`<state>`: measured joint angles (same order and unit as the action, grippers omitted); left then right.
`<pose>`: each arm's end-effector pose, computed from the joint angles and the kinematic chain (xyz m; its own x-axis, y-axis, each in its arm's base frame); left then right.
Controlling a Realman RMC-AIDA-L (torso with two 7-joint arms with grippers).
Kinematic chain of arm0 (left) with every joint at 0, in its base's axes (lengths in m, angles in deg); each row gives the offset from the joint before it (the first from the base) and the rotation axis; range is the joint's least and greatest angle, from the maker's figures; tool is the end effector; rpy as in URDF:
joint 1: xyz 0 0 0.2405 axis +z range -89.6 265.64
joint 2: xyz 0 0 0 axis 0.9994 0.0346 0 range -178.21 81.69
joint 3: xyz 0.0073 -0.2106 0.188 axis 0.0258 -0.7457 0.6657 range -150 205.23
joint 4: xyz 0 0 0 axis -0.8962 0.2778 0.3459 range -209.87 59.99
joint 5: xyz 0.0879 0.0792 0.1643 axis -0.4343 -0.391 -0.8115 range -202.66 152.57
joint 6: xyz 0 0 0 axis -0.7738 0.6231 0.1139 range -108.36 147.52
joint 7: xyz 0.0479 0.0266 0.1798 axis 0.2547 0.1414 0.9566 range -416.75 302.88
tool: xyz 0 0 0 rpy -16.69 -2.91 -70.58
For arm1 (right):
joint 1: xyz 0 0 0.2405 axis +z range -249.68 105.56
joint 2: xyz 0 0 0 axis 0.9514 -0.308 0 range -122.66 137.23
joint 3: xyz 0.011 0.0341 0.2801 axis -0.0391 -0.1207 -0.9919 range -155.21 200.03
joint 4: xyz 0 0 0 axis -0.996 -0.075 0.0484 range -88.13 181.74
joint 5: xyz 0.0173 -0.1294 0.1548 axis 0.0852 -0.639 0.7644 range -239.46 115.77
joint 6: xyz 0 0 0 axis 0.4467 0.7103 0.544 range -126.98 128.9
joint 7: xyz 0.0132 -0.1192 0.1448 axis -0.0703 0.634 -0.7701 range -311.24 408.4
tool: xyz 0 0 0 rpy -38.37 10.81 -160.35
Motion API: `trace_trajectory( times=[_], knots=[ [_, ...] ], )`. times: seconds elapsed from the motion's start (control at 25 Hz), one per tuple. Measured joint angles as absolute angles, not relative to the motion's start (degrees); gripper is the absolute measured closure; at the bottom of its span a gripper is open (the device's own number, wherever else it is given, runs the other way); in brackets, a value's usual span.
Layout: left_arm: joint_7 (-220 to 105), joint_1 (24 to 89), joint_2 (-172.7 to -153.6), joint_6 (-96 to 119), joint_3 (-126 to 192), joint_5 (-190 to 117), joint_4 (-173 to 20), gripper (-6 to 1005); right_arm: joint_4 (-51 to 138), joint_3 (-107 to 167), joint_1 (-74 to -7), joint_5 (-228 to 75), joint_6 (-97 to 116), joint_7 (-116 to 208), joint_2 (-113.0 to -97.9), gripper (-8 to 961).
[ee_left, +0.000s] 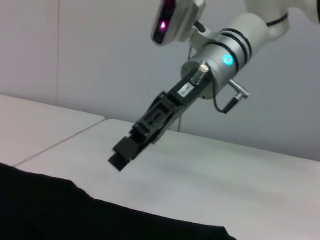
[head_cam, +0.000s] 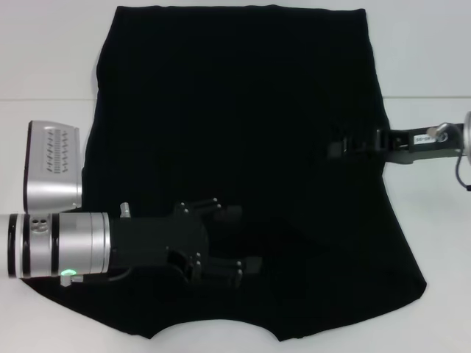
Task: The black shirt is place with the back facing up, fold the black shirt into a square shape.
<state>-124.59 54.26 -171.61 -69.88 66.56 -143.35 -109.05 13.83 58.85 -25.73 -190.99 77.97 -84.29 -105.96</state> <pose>-0.2296 0.3390 -0.0956 0.8501 0.1926 0.4902 0.2807 -0.9532 -0.1123 0.2361 0.4440 -0.0276 0.3260 -0.8497 -0.4145 -0.9338 -0.3577 -0.0012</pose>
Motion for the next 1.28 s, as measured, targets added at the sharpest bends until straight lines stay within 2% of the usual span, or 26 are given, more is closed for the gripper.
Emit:
trace_trajectory(
  times=[0.04,0.2,0.24,0.36,0.48,0.56,0.68,0.84,0.88,1.0,1.28],
  knots=[
    [-125.2,54.3,-171.54,-69.9,66.0,-143.3,-109.2,66,14.0,58.9,-26.2,-189.8,78.0,-83.5,-105.85,766],
    [-132.6,54.4,-170.12,-70.3,62.7,-143.5,-110.2,67,15.0,58.9,-28.4,-184.1,78.2,-76.3,-106.26,572],
    [-134.6,54.5,-169.77,-70.5,62.3,-143.5,-110.5,67,15.1,58.9,-29.1,-182.5,78.4,-74.0,-106.69,524],
    [-147.9,56.6,-167.69,-71.0,60.5,-145.3,-114.5,67,15.5,58.9,-31.2,-176.8,78.4,-63.3,-108.85,277],
    [-153.4,58.2,-167.34,-71.6,59.0,-148.2,-118.3,67,15.8,59.1,-32.4,-173.4,78.0,-52.8,-111.24,157],
    [-158.1,59.5,-167.37,-72.4,56.3,-152.1,-122.6,67,16.0,59.3,-32.3,-172.9,77.4,-49.1,-112.03,77],
    [-164.1,60.4,-167.38,-72.9,52.9,-158.2,-127.7,66,17.2,59.4,-31.2,-173.0,75.5,-47.2,-112.27,65],
    [-170.6,60.7,-166.71,-74.1,49.1,-164.9,-131.5,66,17.8,59.9,-30.2,-173.3,74.4,-47.0,-111.89,50],
    [-174.3,60.4,-165.81,-75.2,45.6,-168.8,-132.6,67,17.8,60.0,-30.1,-173.3,74.4,-47.0,-111.8,46],
    [-177.9,60.0,-165.14,-74.8,43.6,-172.0,-132.8,67,17.8,60.2,-29.7,-173.3,74.3,-46.9,-111.58,34],
    [-185.4,59.2,-164.94,-73.2,43.5,-177.8,-132.6,66,17.5,61.2,-29.3,-173.3,74.4,-47.0,-111.44,37]
  ],
)
